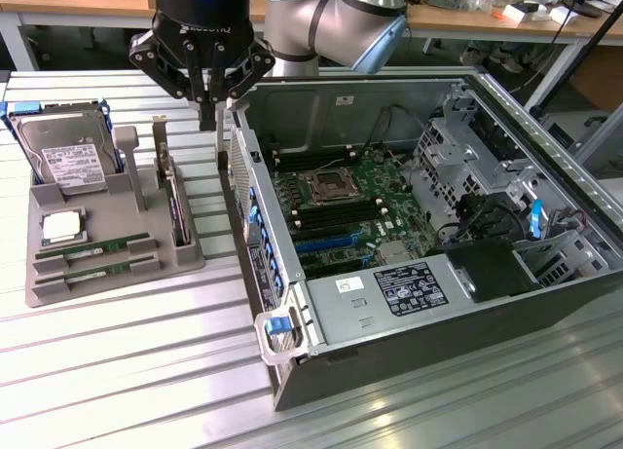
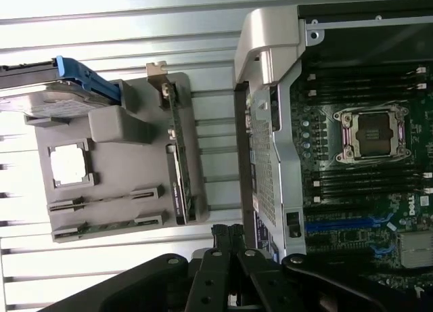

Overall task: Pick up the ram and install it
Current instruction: 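Reach for the ram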

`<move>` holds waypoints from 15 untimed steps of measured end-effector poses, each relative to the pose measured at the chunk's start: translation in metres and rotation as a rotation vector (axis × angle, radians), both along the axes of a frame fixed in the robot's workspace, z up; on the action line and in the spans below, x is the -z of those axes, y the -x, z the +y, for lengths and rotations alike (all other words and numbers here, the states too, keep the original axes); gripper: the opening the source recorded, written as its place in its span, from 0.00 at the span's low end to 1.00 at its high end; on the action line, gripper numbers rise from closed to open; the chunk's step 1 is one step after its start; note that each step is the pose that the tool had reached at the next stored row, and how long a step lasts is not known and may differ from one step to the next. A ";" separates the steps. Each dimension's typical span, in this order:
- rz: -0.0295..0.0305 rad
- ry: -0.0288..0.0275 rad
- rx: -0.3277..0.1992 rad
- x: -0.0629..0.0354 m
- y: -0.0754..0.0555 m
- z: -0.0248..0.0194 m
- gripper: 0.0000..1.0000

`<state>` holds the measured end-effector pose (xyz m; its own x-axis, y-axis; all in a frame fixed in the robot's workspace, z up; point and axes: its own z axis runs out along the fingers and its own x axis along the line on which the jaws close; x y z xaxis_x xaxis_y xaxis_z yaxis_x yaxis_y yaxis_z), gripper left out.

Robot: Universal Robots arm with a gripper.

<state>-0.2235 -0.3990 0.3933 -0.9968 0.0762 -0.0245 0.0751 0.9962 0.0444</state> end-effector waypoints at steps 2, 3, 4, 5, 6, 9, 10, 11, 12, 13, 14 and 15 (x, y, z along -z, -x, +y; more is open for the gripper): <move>0.0000 0.0000 0.000 0.0000 0.001 0.0000 0.10; 0.0000 0.0000 0.000 0.0000 0.002 0.0000 0.10; 0.0000 0.0000 0.000 0.0000 0.004 0.0000 0.10; 0.0000 0.0000 0.000 0.0000 0.004 0.0000 0.10; 0.0001 0.0000 0.000 0.0000 0.004 0.0000 0.10; 0.0001 0.0000 0.000 0.0000 0.006 0.0000 0.10; 0.0000 0.0000 0.000 0.0000 0.007 0.0000 0.10; 0.0000 0.0000 0.000 0.0000 0.007 0.0000 0.10; 0.0000 0.0000 0.000 0.0000 0.008 0.0000 0.10; 0.0000 0.0000 0.000 0.0000 0.009 0.0000 0.10; 0.0000 0.0000 0.000 0.0000 0.009 0.0000 0.10; 0.0000 0.0000 0.000 0.0000 0.010 0.0000 0.10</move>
